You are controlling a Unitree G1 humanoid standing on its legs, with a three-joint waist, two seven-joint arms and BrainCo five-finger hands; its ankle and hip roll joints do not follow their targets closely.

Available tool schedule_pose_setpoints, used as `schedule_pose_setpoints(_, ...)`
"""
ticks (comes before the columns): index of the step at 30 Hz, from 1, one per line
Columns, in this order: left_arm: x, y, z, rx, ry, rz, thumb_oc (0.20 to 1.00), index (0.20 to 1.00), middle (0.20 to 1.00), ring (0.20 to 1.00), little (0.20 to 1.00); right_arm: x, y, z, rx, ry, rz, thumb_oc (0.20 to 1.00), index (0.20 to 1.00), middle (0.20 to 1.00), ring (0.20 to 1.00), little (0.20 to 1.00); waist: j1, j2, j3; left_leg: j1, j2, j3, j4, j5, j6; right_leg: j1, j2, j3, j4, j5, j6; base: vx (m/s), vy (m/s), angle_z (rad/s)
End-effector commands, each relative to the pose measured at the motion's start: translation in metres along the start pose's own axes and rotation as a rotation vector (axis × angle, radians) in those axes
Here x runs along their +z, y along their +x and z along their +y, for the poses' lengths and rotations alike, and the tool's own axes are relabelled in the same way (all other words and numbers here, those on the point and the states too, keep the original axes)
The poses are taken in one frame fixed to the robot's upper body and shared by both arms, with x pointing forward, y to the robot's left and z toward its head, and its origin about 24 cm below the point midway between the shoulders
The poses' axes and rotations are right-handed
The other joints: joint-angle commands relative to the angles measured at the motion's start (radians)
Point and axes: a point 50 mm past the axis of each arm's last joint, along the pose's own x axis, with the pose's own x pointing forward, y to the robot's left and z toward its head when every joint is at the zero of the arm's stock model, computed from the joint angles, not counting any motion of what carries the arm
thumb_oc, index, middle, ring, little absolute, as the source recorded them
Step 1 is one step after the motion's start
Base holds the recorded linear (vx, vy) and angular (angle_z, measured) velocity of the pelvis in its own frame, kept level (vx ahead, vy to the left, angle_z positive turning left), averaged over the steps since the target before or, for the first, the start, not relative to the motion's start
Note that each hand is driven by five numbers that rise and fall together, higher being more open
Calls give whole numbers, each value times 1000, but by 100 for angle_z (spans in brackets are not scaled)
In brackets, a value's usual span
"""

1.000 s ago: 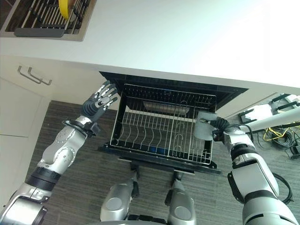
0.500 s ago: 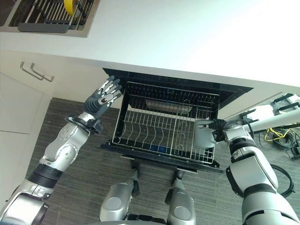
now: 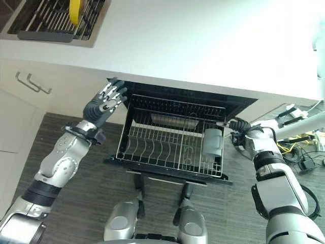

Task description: Place the dishes in the dishwasher.

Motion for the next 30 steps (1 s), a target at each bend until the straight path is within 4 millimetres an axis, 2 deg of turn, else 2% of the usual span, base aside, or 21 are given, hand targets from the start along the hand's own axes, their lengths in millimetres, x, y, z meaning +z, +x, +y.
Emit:
schedule_pose_setpoints(1, 11, 3, -9, -39, 47, -102, 1000, 1000, 1000, 1000, 1000, -16, -3, -26, -140, -11, 55, 1000, 1000, 1000, 1000, 1000, 7, 36, -88, 23, 13, -35, 3, -70, -38, -45, -40, 27, 46, -51, 40, 111, -56, -8)
schedule_pose_setpoints(5, 13, -10, -4, -7, 80, -119, 1000, 1000, 1000, 1000, 1000, -33, -18, -16, -118, 54, 17, 1000, 1000, 1000, 1000, 1000, -10, 21, -120, 48, 25, -19, 3, -72, -40, -14, -27, 32, 36, -58, 35, 86, -57, -4)
schedule_pose_setpoints(6, 13, -16, -1, 12, 93, -121, 1000, 1000, 1000, 1000, 1000, -44, -26, -9, -88, 62, 13, 1000, 1000, 1000, 1000, 1000, -19, 17, -133, 59, 31, -11, 3, -72, -41, 0, -22, 34, 32, -61, 33, 116, -74, -10)
schedule_pose_setpoints(8, 13, -26, 4, 42, 123, -119, 1000, 1000, 1000, 1000, 1000, -56, -41, -7, -75, 52, 11, 1000, 1000, 1000, 1000, 1000, -30, 16, -153, 76, 36, -1, 3, -75, -42, 19, -13, 33, 25, -68, 29, 123, -85, -5)
schedule_pose_setpoints(11, 15, -42, 16, 103, 135, -118, 1000, 1000, 1000, 1000, 1000, -56, -53, -8, -86, 53, -27, 1000, 1000, 1000, 1000, 1000, -44, 19, -180, 99, 42, 9, 3, -75, -50, 44, 1, 31, 10, -76, 23, 113, -86, -3)
schedule_pose_setpoints(14, 15, -61, 23, 158, 80, -127, 1000, 1000, 1000, 1000, 1000, -61, -70, -9, -102, 74, -39, 1000, 1000, 1000, 1000, 1000, -59, 26, -199, 107, 39, 11, 3, -65, -55, 56, 12, 67, 2, -83, 18, 98, 5, -5)
schedule_pose_setpoints(17, 11, -77, 23, 191, 7, -146, 1000, 1000, 1000, 1000, 1000, -58, -81, -18, -131, 66, -56, 1000, 1000, 1000, 1000, 1000, -48, 23, -199, 110, 45, -76, 30, -70, -59, 68, 10, 113, 6, -92, 6, 36, 167, 0)
schedule_pose_setpoints(18, 10, -81, 21, 193, 17, -148, 1000, 1000, 1000, 1000, 1000, -54, -84, -25, -146, 69, -81, 1000, 1000, 1000, 1000, 1000, -51, 19, -198, 105, 80, -73, 49, -58, -75, 71, 0, 114, 10, -88, 5, -17, 394, 0)
schedule_pose_setpoints(20, 7, -82, 17, 193, 27, -145, 1000, 1000, 1000, 1000, 1000, -49, -89, -35, -187, 65, -110, 1000, 1000, 1000, 1000, 1000, -59, 13, -197, 104, 161, -56, 49, 4, -117, 75, -22, 103, 12, -78, 11, -58, 625, -6)
schedule_pose_setpoints(21, 6, -80, 16, 214, 31, -157, 1000, 1000, 1000, 1000, 1000, -33, -93, -47, -239, 51, -166, 1000, 1000, 1000, 1000, 1000, -70, 9, -203, 129, 236, -72, 25, 46, -140, 68, -64, 103, 15, -66, 32, -56, 713, -2)
schedule_pose_setpoints(22, 5, -79, 17, 218, 22, -161, 1000, 1000, 1000, 1000, 1000, -29, -93, -49, -242, 47, -175, 1000, 1000, 1000, 1000, 1000, -70, 10, -204, 137, 243, -87, 24, 45, -142, 65, -75, 108, 15, -64, 38, -61, 882, 6)
schedule_pose_setpoints(24, 10, -79, 20, 231, 25, -194, 1000, 1000, 1000, 1000, 1000, -8, -91, -55, -264, 13, -239, 1000, 1000, 1000, 1000, 1000, -73, 16, -208, 154, 254, -132, 70, 15, -151, 33, -131, 149, 30, -48, 76, -77, 729, -15)
schedule_pose_setpoints(25, 15, -78, 21, 218, 61, -209, 1000, 1000, 1000, 1000, 1000, -1, -91, -56, -277, 8, -269, 1000, 1000, 1000, 1000, 1000, -86, 16, -204, 150, 257, -104, 111, -14, -159, 15, -159, 168, 47, -35, 103, -139, 947, -59)
schedule_pose_setpoints(26, 27, -71, 26, 177, 140, -213, 1000, 1000, 1000, 1000, 1000, -2, -95, -56, -278, 22, -299, 1000, 1000, 1000, 1000, 1000, -107, -15, -191, 111, 231, -16, 245, -156, -136, -8, -246, 190, 79, 15, 156, -112, 887, -42)
schedule_pose_setpoints(27, 32, -66, 29, 155, 151, -209, 1000, 1000, 1000, 1000, 1000, -6, -99, -56, -281, 28, -307, 1000, 1000, 1000, 1000, 1000, -102, -30, -180, 81, 202, -35, 322, -217, -123, -5, -283, 188, 85, 54, 166, -82, 709, 34)
schedule_pose_setpoints(28, 35, -62, 31, 145, 155, -202, 1000, 1000, 1000, 1000, 1000, -10, -101, -55, -280, 39, -310, 1000, 1000, 1000, 1000, 1000, -95, -41, -176, 55, 178, -52, 368, -252, -111, -2, -311, 171, 79, 100, 167, -35, 438, 45)
schedule_pose_setpoints(30, 39, -62, 37, 158, 188, -186, 1000, 1000, 1000, 1000, 1000, -11, -101, -48, -211, 85, -341, 1000, 1000, 1000, 1000, 1000, -72, -58, -169, 52, 134, -36, 391, -298, -85, -29, -359, 102, 86, 200, 164, -63, 447, 4)
